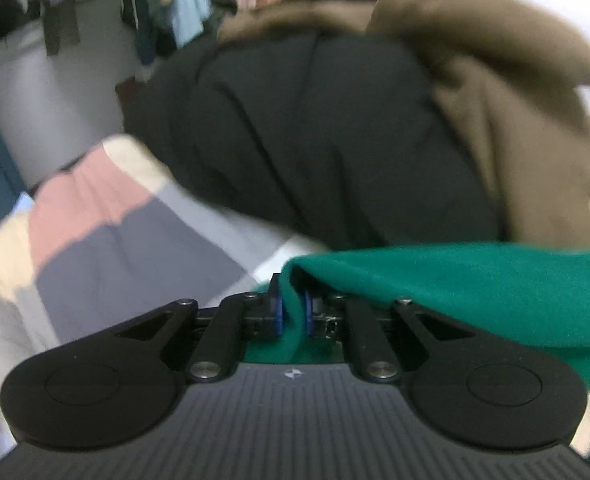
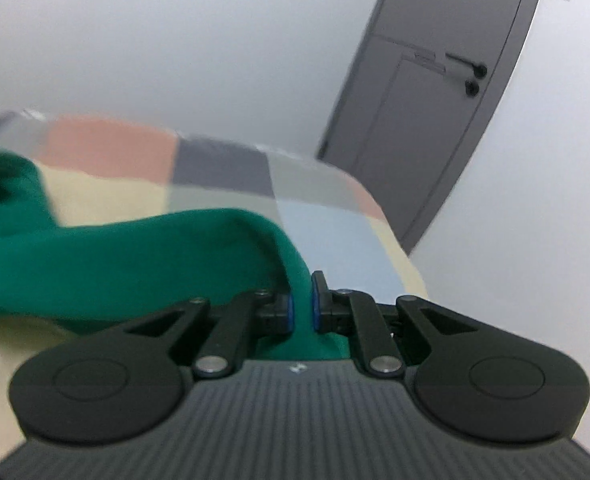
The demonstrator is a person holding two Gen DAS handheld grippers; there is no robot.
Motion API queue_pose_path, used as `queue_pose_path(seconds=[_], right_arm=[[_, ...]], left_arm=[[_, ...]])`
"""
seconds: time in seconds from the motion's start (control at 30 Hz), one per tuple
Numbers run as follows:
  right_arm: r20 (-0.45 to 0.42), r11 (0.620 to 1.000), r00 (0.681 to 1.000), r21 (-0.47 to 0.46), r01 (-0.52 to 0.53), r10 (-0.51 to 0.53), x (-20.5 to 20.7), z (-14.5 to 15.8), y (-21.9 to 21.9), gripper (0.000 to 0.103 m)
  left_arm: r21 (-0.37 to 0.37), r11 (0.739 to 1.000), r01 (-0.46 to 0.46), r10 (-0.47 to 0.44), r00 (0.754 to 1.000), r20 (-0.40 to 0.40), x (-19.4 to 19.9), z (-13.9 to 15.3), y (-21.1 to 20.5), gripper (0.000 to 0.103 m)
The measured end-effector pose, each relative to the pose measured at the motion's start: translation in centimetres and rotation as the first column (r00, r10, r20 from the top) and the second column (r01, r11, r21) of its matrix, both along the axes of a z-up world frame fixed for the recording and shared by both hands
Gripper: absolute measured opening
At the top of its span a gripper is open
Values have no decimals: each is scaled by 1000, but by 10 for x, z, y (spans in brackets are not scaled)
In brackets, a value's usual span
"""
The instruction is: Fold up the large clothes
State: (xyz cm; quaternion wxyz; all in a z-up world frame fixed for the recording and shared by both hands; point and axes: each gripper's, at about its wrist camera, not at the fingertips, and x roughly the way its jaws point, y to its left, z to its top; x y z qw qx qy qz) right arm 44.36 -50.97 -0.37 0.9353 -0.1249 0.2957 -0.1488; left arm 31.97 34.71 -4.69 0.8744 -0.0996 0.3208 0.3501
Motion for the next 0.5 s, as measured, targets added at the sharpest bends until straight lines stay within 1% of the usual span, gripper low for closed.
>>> queue_pose_path(seconds=[0.13, 0.17, 0.23, 0.33, 0.37, 0.43, 0.5], right_arm=[[-40, 999, 999, 22, 36, -35, 34, -60, -17, 11], [-52, 998, 998, 35, 47, -45, 42, -76, -22, 12], [-67, 997, 996, 61, 56, -52, 53, -98, -25, 12], [-45, 998, 998, 41, 52, -50, 56, -109, -21, 12], [-39, 997, 998, 42, 57, -56, 57, -110, -19, 12], [-25, 995, 997, 71, 76, -74, 55, -107, -19, 12], [-13, 991, 996, 107, 87, -86, 49, -100, -21, 14]], left_arm=[[-7, 1000, -3, 3, 1000, -5, 12, -25, 5, 12], [-8, 1000, -4, 4, 1000, -4, 15, -28, 5, 12], [-18, 1000, -9, 9, 1000, 9, 17, -30, 7, 12], [-25, 1000, -4, 4, 1000, -1, 20, -30, 10, 12], [-29, 1000, -5, 5, 1000, 0, 15, -28, 9, 12], [-59, 998, -17, 18, 1000, 19, 10, -24, 14, 12], [-68, 998, -15, 18, 999, 30, 0, -19, 10, 14]])
